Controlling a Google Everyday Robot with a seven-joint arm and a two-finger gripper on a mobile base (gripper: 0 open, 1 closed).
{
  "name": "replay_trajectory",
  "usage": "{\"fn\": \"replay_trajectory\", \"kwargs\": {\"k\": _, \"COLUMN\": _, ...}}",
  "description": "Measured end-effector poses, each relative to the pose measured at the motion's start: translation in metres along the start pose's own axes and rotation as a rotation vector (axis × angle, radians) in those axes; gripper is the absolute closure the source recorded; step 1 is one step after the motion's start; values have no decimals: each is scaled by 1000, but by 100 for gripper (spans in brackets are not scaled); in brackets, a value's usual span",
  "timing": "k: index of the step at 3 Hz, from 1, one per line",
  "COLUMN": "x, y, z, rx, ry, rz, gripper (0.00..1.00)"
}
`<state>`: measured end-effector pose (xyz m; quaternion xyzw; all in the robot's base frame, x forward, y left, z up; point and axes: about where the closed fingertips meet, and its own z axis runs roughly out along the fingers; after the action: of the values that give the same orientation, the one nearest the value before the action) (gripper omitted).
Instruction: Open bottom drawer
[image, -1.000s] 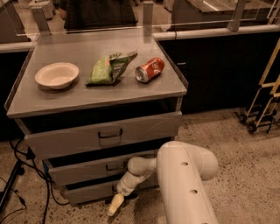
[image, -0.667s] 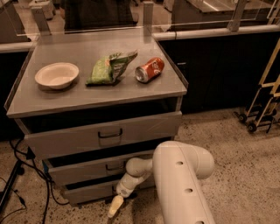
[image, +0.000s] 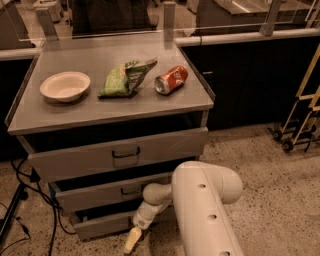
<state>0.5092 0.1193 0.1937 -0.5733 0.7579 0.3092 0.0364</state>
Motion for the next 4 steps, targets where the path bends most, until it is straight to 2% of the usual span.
{"fn": "replay_trajectory", "kwargs": {"k": 1, "x": 10, "y": 24, "z": -1, "rx": -12, "ry": 30, "rz": -8, "gripper": 0}}
{"fn": "replay_trajectory", "kwargs": {"k": 2, "x": 23, "y": 70, "z": -23, "rx": -22, "ry": 25, "rz": 18, "gripper": 0}}
{"fn": "replay_trajectory", "kwargs": {"k": 3, "x": 45, "y": 119, "z": -52, "rx": -28, "ry": 25, "rz": 75, "gripper": 0}}
{"fn": "replay_trajectory", "kwargs": {"k": 4, "x": 75, "y": 160, "z": -41, "rx": -95, "ry": 84, "rz": 69, "gripper": 0}}
